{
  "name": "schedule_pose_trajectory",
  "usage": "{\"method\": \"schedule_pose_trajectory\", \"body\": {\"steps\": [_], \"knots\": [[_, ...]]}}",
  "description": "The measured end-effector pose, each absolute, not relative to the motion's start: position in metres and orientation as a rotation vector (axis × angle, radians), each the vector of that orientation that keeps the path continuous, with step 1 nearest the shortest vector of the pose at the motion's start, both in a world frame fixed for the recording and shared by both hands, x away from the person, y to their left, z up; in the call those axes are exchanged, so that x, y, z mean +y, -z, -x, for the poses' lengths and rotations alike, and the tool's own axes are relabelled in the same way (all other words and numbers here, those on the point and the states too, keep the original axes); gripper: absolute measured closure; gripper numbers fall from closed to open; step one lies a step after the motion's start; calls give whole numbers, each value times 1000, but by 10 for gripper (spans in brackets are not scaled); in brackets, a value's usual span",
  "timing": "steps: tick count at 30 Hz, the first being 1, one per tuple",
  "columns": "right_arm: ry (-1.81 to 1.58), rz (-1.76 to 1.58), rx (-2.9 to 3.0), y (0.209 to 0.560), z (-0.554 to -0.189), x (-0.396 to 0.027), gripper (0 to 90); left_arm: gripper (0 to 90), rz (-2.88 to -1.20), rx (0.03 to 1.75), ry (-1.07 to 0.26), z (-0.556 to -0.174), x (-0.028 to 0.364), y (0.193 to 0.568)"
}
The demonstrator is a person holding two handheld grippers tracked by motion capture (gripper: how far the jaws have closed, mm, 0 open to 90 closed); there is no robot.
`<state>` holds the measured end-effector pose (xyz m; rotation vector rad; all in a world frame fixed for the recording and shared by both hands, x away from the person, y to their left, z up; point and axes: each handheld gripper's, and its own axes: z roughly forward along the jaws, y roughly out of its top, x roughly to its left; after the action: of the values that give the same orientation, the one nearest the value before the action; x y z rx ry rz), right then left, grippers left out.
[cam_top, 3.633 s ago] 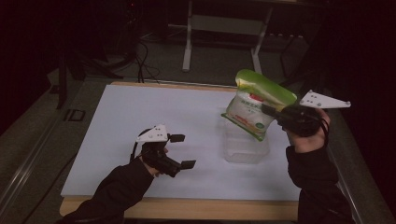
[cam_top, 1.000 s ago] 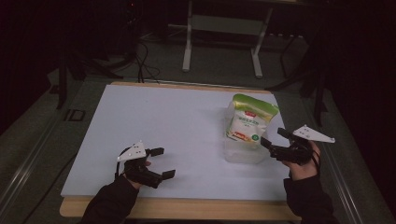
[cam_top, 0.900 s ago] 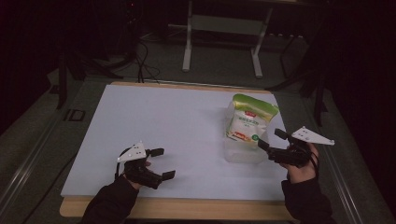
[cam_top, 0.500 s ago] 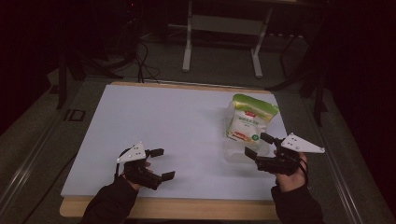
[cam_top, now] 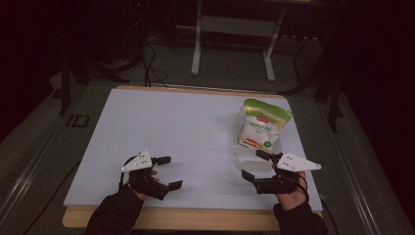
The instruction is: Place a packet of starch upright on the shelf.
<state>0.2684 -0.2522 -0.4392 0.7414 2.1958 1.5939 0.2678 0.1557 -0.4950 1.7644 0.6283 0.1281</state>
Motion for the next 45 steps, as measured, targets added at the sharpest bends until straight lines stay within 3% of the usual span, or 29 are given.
{"method": "schedule_pose_trajectory", "body": {"steps": [27,45], "knots": [[-1384,-739,2361,481,-254,-253,132,10,-1791,614,-120,-265,157,499],[-1361,-761,2364,486,-255,-260,132,10,-1809,614,-114,-266,156,504]]}}
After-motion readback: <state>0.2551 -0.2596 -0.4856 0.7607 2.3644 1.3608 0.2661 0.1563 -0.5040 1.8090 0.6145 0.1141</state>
